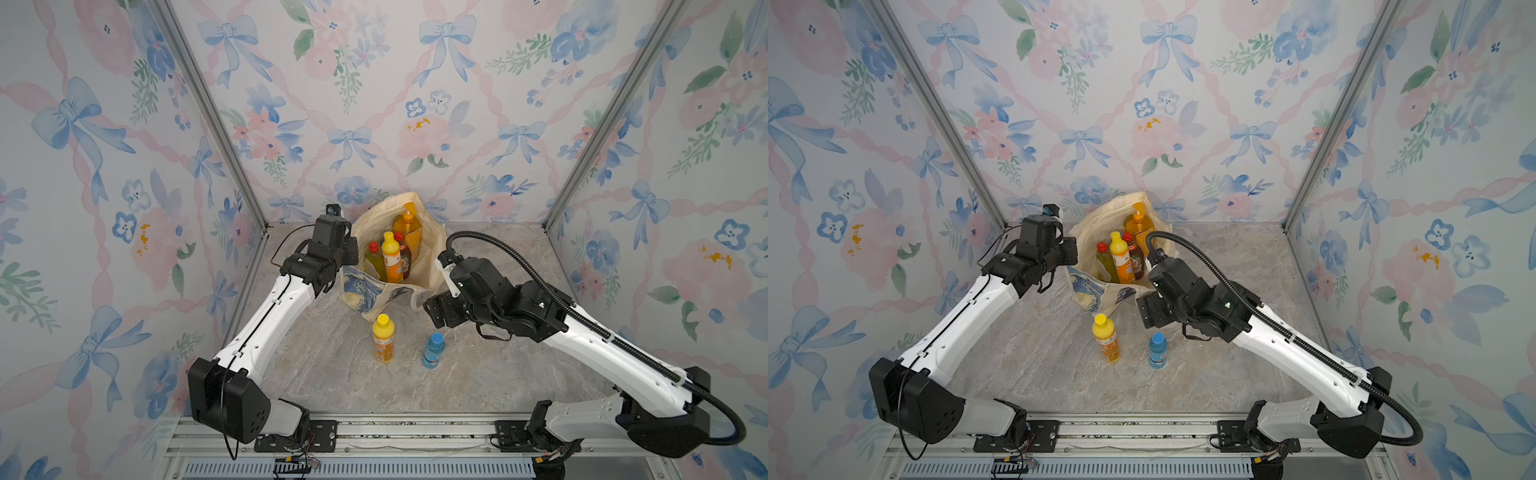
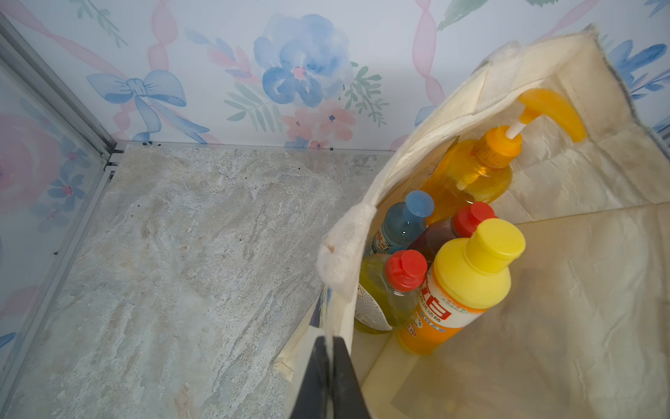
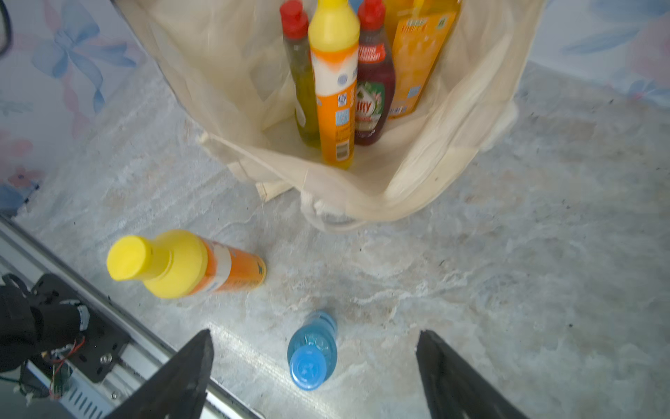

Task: Pack dish soap into the shopping bag
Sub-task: Pick up the bottle of dish soap at the center of the board.

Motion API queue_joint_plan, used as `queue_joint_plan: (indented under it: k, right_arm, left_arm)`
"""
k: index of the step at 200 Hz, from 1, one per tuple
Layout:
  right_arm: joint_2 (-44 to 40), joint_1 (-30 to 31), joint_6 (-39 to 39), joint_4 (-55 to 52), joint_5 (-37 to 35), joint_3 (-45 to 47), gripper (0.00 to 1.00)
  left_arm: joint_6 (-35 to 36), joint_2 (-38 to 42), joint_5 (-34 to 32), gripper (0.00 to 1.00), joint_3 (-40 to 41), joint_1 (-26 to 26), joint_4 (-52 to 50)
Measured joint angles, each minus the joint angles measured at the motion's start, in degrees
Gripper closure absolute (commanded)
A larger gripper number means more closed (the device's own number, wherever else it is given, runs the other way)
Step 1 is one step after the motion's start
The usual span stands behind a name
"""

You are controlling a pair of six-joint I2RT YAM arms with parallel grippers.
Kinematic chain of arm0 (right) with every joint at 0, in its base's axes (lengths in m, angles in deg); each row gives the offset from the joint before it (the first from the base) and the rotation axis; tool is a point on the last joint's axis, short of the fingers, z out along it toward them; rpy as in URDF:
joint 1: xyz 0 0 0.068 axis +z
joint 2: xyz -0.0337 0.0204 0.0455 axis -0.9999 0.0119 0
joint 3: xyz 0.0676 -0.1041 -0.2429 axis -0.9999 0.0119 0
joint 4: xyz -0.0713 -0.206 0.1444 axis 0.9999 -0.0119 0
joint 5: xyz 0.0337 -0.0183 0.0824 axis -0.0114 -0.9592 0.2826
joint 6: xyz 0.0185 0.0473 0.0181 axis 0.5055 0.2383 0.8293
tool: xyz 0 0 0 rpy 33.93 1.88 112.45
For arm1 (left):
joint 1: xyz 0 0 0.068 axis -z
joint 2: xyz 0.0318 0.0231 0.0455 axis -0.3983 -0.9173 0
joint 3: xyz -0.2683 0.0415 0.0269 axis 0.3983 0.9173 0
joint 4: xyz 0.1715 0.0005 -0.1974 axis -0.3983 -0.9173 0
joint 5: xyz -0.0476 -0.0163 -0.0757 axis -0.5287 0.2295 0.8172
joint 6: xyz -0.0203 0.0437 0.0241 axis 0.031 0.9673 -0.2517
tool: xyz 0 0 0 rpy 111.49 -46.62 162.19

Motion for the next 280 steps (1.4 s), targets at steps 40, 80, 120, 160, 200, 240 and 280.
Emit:
queue_joint_plan:
  k: [40, 80, 120, 160, 200, 240, 280]
  right_arm:
    - [0.4, 2.4, 5.2, -1.7, 3.9, 10.5, 0.11]
    - [2.5, 2.1, 6.8, -0.7, 5.4, 14.3, 0.17]
    - [6.9, 2.0, 6.8, 2.6, 7.8, 16.0, 0.20]
    - [8.5, 1.4, 6.8, 5.7, 8.2, 18.8, 0.25]
    - [9.2, 0.5, 6.8, 8.4, 8.1, 20.3, 0.34]
    - [9.6, 0.4, 6.4, 9.7, 7.8, 20.7, 0.56]
    - [9.9, 0.5, 5.6, 9.7, 6.9, 20.7, 0.96]
  left_arm:
    - [-0.2, 0.6, 0.0, 1.00, 0.7, 0.0, 0.0]
    - [-1.1, 0.7, 0.0, 1.00, 1.0, 0.0, 0.2]
    - [-1.2, 0.7, 0.0, 1.00, 1.0, 0.0, 0.2]
    - [-1.2, 0.7, 0.0, 1.00, 1.0, 0.0, 0.2]
    - [-1.2, 0.7, 0.0, 1.00, 1.0, 0.0, 0.2]
    - [-1.2, 0.7, 0.0, 1.00, 1.0, 0.0, 0.2]
    - [-1.3, 0.7, 0.0, 1.00, 1.1, 0.0, 0.3]
